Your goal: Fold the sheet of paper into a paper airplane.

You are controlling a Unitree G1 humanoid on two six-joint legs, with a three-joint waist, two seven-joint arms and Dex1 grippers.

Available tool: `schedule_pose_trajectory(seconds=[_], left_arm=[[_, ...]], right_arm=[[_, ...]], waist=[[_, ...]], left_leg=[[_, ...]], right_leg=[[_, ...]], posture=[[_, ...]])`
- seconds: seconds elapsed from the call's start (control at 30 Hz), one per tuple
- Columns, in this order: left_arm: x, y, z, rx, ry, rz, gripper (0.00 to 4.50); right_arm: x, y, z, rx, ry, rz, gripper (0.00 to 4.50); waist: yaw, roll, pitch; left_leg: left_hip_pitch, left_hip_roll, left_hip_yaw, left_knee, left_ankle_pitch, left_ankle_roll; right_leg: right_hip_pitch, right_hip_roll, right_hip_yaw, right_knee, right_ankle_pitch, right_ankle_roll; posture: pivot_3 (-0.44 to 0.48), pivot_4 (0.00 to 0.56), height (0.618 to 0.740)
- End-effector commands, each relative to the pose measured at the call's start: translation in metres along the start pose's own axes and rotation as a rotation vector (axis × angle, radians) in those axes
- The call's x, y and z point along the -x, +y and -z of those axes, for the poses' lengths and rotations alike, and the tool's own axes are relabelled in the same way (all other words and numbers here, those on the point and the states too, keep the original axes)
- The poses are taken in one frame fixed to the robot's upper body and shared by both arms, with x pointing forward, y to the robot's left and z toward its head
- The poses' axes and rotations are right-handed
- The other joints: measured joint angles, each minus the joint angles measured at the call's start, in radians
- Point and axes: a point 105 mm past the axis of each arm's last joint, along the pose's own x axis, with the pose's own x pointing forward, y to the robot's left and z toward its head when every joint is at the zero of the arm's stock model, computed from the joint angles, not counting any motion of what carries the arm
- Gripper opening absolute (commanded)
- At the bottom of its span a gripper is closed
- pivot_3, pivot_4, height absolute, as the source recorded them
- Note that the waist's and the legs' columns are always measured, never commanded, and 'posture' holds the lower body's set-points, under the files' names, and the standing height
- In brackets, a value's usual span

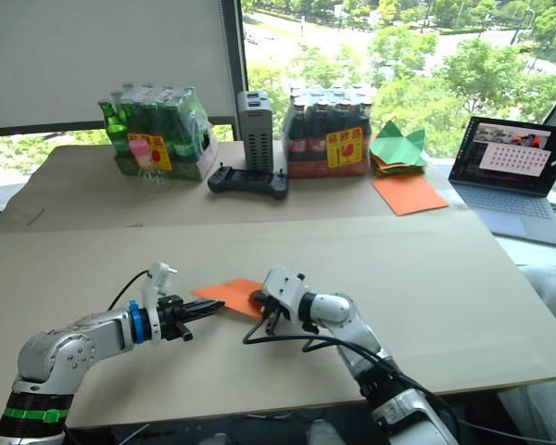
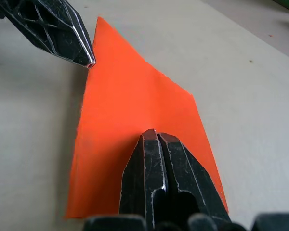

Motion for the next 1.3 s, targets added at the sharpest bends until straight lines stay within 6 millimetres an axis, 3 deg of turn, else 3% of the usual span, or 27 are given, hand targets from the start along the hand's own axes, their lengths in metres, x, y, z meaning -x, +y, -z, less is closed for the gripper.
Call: schedule_pose_trajectory(seconds=[0.03,0.17,0.4,0.63,0.93,1.03,1.13,1.3], left_arm=[[0.006,-0.007,-0.008,-0.019,-0.025,0.024,0.0],[0.009,-0.007,-0.009,-0.01,-0.033,0.03,0.0],[0.002,0.018,-0.011,-0.029,-0.036,-0.107,0.0],[-0.007,0.026,-0.012,-0.064,-0.017,-0.128,0.0],[-0.014,0.037,0.022,-0.08,0.107,-0.128,0.0],[-0.014,0.04,0.031,-0.077,0.131,-0.13,0.0],[-0.014,0.04,0.036,-0.086,0.151,-0.125,0.0],[-0.015,0.038,0.039,-0.081,0.154,-0.115,0.0]], right_arm=[[-0.001,0.005,-0.001,0.027,-0.006,-0.021,0.06],[-0.001,0.01,0.002,0.033,0.0,-0.043,0.06],[-0.002,0.015,0.0,0.063,-0.008,-0.065,0.06],[0.0,0.015,0.0,0.066,-0.007,-0.06,0.06],[0.003,0.015,-0.004,0.055,-0.021,-0.055,0.06],[0.005,0.007,-0.017,0.005,-0.07,-0.023,0.06],[0.007,-0.014,-0.036,-0.097,-0.147,0.064,0.06],[0.016,-0.042,-0.037,-0.254,-0.146,0.151,0.06]], waist=[[0.0,0.0,0.0],[0.0,0.0,0.0],[0.001,0.0,0.0],[0.001,0.0,0.0],[0.003,0.0,-0.001],[0.002,0.0,-0.001],[0.002,0.0,-0.001],[0.002,0.0,-0.001]], left_leg=[[0.0,0.0,0.0,0.0,0.0,0.0],[0.0,0.0,0.0,0.0,0.0,0.0],[0.001,0.0,0.0,0.0,0.0,0.0],[0.001,0.0,0.0,0.0,0.0,0.0],[0.002,0.0,0.0,0.0,0.0,0.0],[0.002,0.0,0.0,0.0,0.0,0.0],[0.002,0.0,0.0,0.001,0.0,0.0],[0.003,0.0,0.0,0.003,0.0,0.0]], right_leg=[[0.0,0.0,0.0,0.0,0.0,0.0],[0.0,0.0,0.0,0.0,0.0,0.0],[0.001,0.0,0.0,0.0,0.0,0.0],[0.001,0.0,0.0,0.0,0.0,0.0],[0.002,0.0,0.0,0.0,0.0,0.0],[0.002,0.0,0.0,0.0,0.0,0.0],[0.002,0.0,0.0,0.001,0.0,0.0],[0.002,0.0,0.0,0.005,0.0,0.0]], posture=[[0.0,0.15,0.74],[0.0,0.15,0.74],[0.0,0.15,0.74],[0.0,0.15,0.74],[0.0,0.15,0.74],[0.0,0.15,0.74],[0.0,0.15,0.74],[0.0,0.15,0.74]])
